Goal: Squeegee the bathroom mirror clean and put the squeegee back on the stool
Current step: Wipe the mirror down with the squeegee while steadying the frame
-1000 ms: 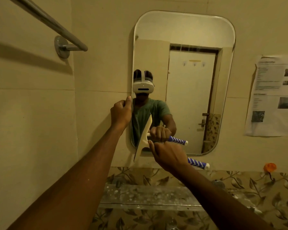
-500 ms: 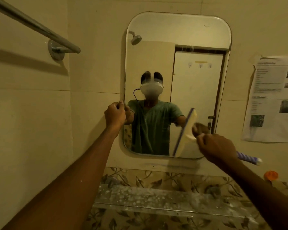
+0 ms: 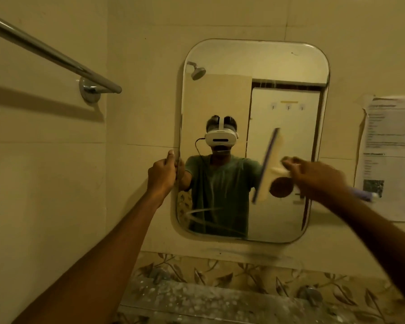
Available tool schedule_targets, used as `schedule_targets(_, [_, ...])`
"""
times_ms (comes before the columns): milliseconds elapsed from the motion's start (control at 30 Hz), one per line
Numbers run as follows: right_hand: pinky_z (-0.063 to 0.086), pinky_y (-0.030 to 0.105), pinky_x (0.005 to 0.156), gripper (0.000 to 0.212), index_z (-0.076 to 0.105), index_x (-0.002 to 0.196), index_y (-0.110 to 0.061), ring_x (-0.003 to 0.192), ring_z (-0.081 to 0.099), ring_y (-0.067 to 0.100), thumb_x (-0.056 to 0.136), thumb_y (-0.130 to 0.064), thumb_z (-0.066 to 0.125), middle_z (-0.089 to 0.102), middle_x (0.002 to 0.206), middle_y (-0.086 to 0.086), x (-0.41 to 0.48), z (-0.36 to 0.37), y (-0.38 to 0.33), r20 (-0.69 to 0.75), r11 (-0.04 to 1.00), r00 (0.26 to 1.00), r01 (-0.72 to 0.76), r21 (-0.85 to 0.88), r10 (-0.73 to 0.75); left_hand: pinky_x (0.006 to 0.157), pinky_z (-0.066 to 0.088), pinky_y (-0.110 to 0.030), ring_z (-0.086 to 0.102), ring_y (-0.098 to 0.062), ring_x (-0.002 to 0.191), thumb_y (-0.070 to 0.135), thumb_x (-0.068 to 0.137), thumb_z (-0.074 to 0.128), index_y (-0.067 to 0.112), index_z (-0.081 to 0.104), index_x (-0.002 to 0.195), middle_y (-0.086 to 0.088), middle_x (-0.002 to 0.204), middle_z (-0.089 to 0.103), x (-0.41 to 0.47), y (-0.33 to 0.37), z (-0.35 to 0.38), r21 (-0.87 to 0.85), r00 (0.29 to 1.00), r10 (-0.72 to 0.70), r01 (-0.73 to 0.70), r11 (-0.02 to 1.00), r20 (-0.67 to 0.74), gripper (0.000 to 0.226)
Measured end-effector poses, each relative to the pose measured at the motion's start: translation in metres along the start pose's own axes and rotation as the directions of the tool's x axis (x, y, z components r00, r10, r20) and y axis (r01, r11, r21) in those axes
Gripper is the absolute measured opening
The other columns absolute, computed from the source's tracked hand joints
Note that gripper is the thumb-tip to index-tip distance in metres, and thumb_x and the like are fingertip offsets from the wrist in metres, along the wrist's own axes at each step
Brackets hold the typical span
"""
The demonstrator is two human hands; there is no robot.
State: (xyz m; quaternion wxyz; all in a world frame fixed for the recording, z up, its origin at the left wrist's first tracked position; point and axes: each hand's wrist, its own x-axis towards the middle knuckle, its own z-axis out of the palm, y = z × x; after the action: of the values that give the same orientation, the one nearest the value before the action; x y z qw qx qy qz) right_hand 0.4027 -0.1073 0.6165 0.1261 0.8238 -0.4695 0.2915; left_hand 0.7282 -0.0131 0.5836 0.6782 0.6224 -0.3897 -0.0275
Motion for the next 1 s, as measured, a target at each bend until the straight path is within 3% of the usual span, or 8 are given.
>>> schedule_targets(100, [0.046,0.031,0.06,0.05,0.062,0.095,-0.008,0.064,0.057,0.022,0.102,-0.046,0.03,0.057,0.069,0.005,-0.004,-0.022,0.025,-0.099,0.978,0.978,-0.194,-0.078,0.186,0.069,0.058,-0.038,0.066,-0.024,0.068,0.046,0.099,0.036,0.013,0.063,0.077,-0.011,0.076,0.068,0.006,0.004,-0.011,0.041,0.992,0.062,-0.067,0.997,0.109,0.048])
schedule_targets(200, [0.05,0.034,0.065,0.036,0.059,0.095,-0.02,0.064,0.055,0.02,0.102,-0.043,0.033,0.051,0.066,0.0,0.003,-0.034,-0.001,-0.126,0.986,0.99,-0.086,-0.146,0.067,0.057,0.057,-0.033,0.064,-0.021,0.052,0.039,0.1,0.041,0.007,0.066,0.073,-0.013,0.069,0.069,0.015,0.014,-0.019,0.069,0.985,0.118,-0.127,0.989,0.124,0.048])
schedule_targets(267, [0.044,0.029,0.061,0.025,0.054,0.093,-0.027,0.062,0.05,0.015,0.1,-0.044,0.037,0.048,0.066,-0.003,0.017,-0.036,-0.03,-0.134,0.988,0.99,0.012,-0.154,-0.033,0.059,0.057,-0.034,0.063,-0.021,0.052,0.039,0.099,0.043,0.01,0.066,0.07,-0.009,0.065,0.067,0.025,0.023,-0.022,0.063,0.982,0.178,-0.182,0.981,0.063,0.047])
schedule_targets(367, [0.035,0.024,0.051,0.034,0.063,0.1,-0.026,0.057,0.05,0.011,0.097,-0.05,0.039,0.053,0.067,-0.003,0.056,-0.03,-0.075,-0.134,0.989,0.986,0.079,-0.127,-0.096,0.068,0.057,-0.038,0.064,-0.021,0.062,0.042,0.098,0.042,0.013,0.067,0.079,-0.006,0.07,0.067,0.041,0.045,-0.021,-0.021,0.969,0.247,-0.247,0.969,0.007,0.042])
schedule_targets(567, [0.029,0.024,0.051,0.043,0.05,0.064,-0.02,0.05,0.042,0.013,0.096,-0.045,0.038,0.048,0.059,-0.001,0.094,-0.04,-0.148,-0.248,0.986,0.957,0.163,0.044,-0.147,0.077,0.058,-0.048,0.069,-0.028,0.079,0.044,0.096,0.04,0.014,0.066,0.085,-0.01,0.083,0.07,0.059,0.093,-0.008,-0.114,0.957,0.272,-0.283,0.952,-0.105,0.041])
schedule_targets(733, [0.046,0.031,0.063,0.032,0.052,0.078,-0.021,0.069,0.055,0.019,0.101,-0.04,0.04,0.053,0.073,0.001,0.071,-0.069,-0.067,-0.116,0.994,0.988,0.105,-0.018,-0.106,0.072,0.059,-0.04,0.066,-0.02,0.073,0.04,0.098,0.04,0.011,0.066,0.086,-0.007,0.079,0.069,0.072,0.11,-0.004,-0.092,0.946,0.283,-0.3,0.95,-0.159,0.041])
schedule_targets(867, [0.05,0.037,0.07,0.042,0.057,0.08,-0.009,0.07,0.059,0.026,0.1,-0.041,0.038,0.061,0.075,0.01,0.062,-0.091,0.004,-0.205,0.983,0.961,-0.176,0.056,0.184,0.054,0.041,-0.023,0.052,-0.009,0.058,0.038,0.099,0.039,0.01,0.06,0.077,0.001,0.063,0.055,0.078,0.12,0.0,0.023,0.925,0.327,-0.329,0.944,-0.196,0.041])
schedule_targets(1000, [0.05,0.036,0.066,0.042,0.055,0.08,-0.013,0.067,0.058,0.022,0.1,-0.044,0.035,0.061,0.074,0.008,0.085,-0.094,-0.013,-0.225,0.993,0.967,-0.116,0.017,0.117,0.054,0.038,-0.024,0.049,-0.007,0.06,0.043,0.099,0.035,0.012,0.06,0.082,0.002,0.068,0.056,0.078,0.128,0.006,0.088,0.933,0.309,-0.298,0.951,-0.186,0.043])
